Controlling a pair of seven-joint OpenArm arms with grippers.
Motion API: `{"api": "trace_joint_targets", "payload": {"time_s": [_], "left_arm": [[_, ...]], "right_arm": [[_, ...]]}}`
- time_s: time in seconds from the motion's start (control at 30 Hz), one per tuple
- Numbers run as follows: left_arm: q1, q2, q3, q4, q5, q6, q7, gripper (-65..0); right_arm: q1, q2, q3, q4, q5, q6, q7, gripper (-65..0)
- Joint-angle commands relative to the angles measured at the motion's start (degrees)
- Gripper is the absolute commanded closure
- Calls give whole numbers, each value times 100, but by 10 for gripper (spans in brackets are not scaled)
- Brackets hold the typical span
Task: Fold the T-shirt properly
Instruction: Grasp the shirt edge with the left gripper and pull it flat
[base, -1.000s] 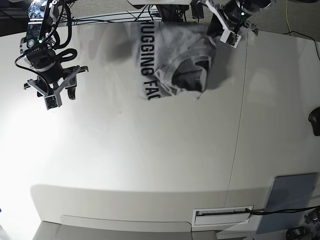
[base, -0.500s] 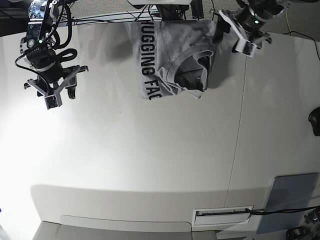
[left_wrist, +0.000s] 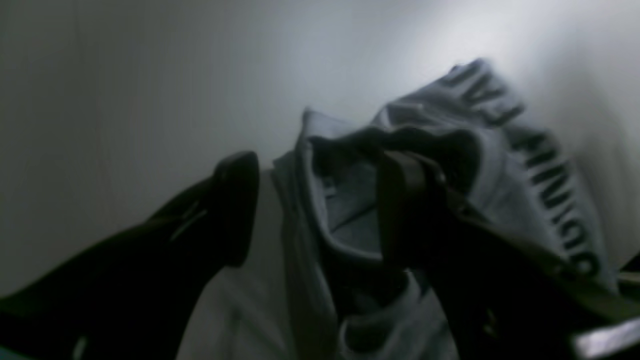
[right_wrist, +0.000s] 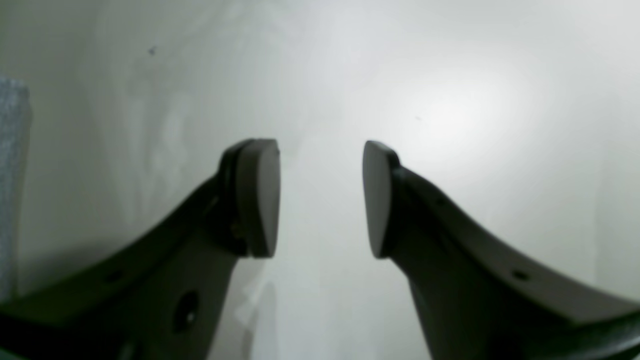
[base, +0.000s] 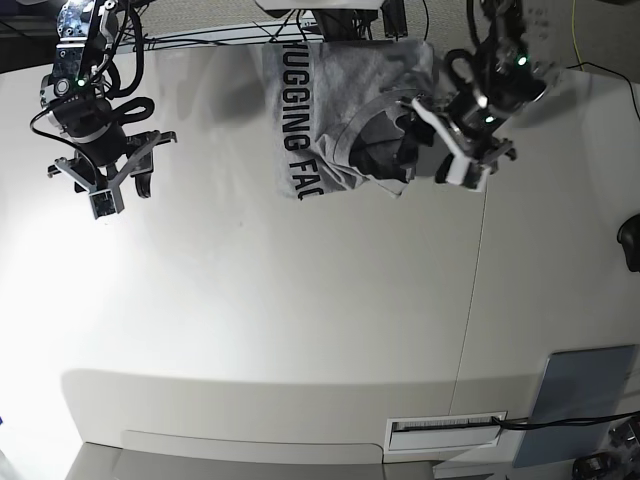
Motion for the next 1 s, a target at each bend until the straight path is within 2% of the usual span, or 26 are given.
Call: {"api": "trace_joint_targets", "payload": {"time_s": [0.0, 0.17, 0.23, 0.3, 0.37, 0.4, 0.47, 0.53, 0.6, 0.73, 0.77, 0.9, 0.97], "left_arm": [[-118, -15, 98, -52, 33, 22, -72, -378], [-435, -15, 334, -728, 146, 144, -68, -377], [-463, -15, 330, -815, 151, 146, -50, -348], [-479, -17, 326, -813, 151, 146, -55, -226], [-487, -17, 205, -804, 151, 177, -59, -29], [-492, -17, 81, -796, 151, 284, -55, 0], [-483, -17, -289, -763, 149, 498, -48, 0], [-459, -15, -748, -754, 140, 483, -44, 0], [-426, -15, -1191, -756, 42, 334, 33, 0], [-293, -15, -1744, -756, -540, -140, 216, 0], [-256, -15, -1788, -756, -619, -236, 234, -32], [-208, -22, -1799, -754, -610, -444, 269, -271], [-208, -24, -1845, -752, -640, -514, 269, -332]], "right_arm": [[31, 66, 39, 101, 50, -2, 120, -270], [31, 68, 39, 101, 50, -2, 90, -270], [31, 68, 39, 101, 50, -2, 94, -270], [31, 68, 39, 101, 50, -2, 105, -270], [31, 66, 39, 103, 50, -2, 105, -270], [31, 68, 39, 101, 50, -2, 105, -270], [31, 68, 39, 101, 48, -2, 105, -270], [31, 68, 39, 101, 50, -2, 105, -270], [31, 68, 39, 103, 50, -2, 107, -270], [31, 66, 39, 101, 50, -2, 109, -270], [31, 66, 39, 103, 50, -2, 109, -270], [31, 68, 39, 101, 50, -2, 105, -270], [31, 66, 39, 101, 50, -2, 105, -270]]}}
